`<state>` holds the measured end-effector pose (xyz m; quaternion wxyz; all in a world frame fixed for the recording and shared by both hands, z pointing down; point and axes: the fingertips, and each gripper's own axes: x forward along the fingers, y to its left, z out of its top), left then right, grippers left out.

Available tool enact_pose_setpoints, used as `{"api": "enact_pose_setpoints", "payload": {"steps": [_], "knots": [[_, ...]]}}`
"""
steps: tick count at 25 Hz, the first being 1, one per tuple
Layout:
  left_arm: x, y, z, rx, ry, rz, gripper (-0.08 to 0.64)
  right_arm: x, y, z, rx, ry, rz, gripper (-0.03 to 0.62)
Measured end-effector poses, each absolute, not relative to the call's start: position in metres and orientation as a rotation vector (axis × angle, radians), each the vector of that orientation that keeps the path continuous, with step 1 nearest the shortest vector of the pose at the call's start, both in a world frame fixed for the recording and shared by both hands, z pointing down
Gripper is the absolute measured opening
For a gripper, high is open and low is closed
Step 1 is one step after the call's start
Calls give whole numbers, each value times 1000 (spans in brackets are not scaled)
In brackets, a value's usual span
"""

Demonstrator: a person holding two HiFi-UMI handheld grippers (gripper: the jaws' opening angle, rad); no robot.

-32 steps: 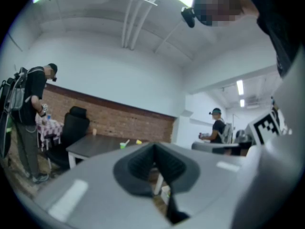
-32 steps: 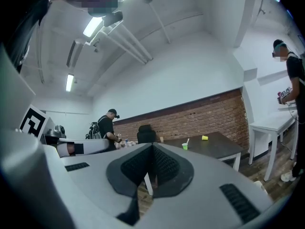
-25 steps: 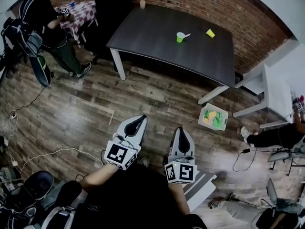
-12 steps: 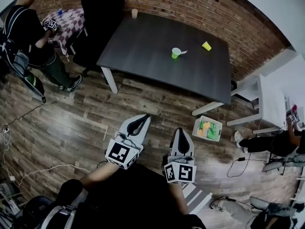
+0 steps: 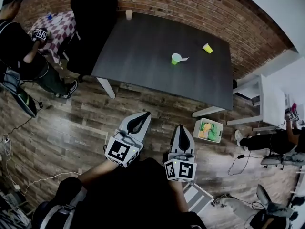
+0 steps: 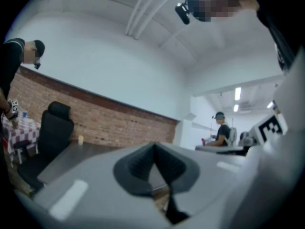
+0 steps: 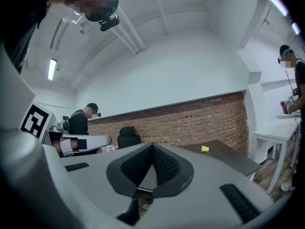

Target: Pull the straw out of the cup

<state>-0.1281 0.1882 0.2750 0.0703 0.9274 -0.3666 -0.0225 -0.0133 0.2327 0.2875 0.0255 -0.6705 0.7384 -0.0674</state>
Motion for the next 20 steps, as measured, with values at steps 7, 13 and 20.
{"api": "enact_pose_setpoints", "payload": {"steps": [7,13,20], "knots": [[-113,153,280,2772,-1065,-76,3,-5,191,287,-2091,2298,-217,2],[-81,112,291,2773,-1086,-57,3,23,146,297,-2059,2323,-218,2],[-42,52,291,2767,-1139,-42,3,57,83,305,-1994,2387,-240,2]]}}
